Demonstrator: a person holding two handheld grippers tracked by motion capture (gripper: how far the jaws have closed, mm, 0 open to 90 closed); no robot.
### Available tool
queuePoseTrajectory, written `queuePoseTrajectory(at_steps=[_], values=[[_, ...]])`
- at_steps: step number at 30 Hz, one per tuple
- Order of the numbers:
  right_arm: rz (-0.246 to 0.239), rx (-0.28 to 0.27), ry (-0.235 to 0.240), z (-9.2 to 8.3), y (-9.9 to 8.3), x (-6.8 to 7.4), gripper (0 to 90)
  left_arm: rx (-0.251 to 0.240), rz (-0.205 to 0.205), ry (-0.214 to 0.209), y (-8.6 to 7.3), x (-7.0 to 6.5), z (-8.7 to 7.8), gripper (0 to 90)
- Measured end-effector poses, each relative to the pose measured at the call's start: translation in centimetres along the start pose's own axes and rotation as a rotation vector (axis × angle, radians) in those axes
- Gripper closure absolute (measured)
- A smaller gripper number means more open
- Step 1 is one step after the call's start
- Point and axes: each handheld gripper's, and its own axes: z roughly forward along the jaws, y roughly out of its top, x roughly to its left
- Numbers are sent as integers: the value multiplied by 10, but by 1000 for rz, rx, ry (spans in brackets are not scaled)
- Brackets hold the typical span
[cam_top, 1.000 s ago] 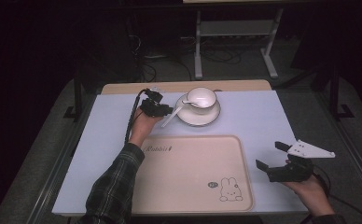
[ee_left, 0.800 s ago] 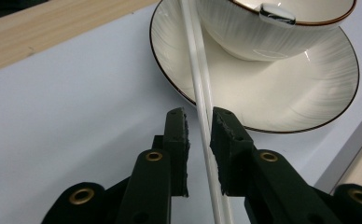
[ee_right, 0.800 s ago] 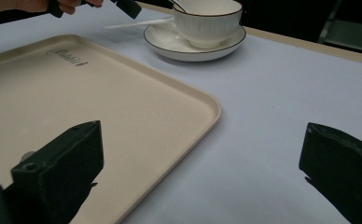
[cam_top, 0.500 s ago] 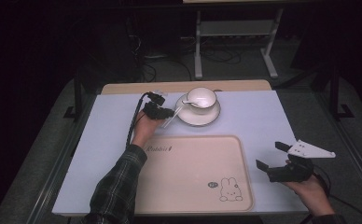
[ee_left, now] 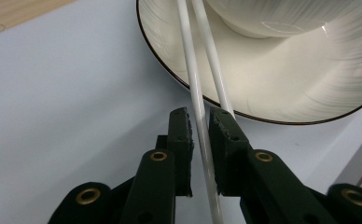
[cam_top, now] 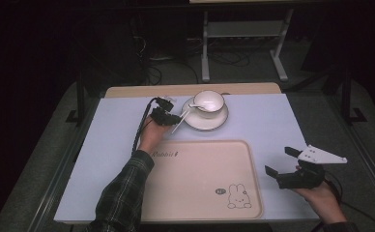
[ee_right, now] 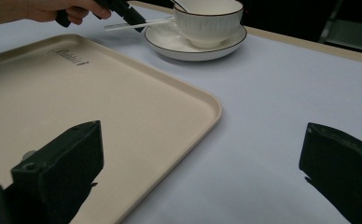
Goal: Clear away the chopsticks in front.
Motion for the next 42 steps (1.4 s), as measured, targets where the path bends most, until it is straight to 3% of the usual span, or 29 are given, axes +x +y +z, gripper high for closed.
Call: queuePoseTrajectory(at_steps=[6,13,20,30,42], values=[[0,0,1,0,0,0,0,-3,-12,3,1,-1,2,822],[1,-1,1,0,0,0,0,-3,-44,37,1,0,1,850],[2,-3,1,0,0,0,0,-25,-41,46,3,-1,-5,857],[4,-4,-3,-1,0,-1,0,-59,-45,33,-3,4,-29,858],[-3,-3,-4,-1,0,0,0,-81,-66,14,-34,11,-72,859]])
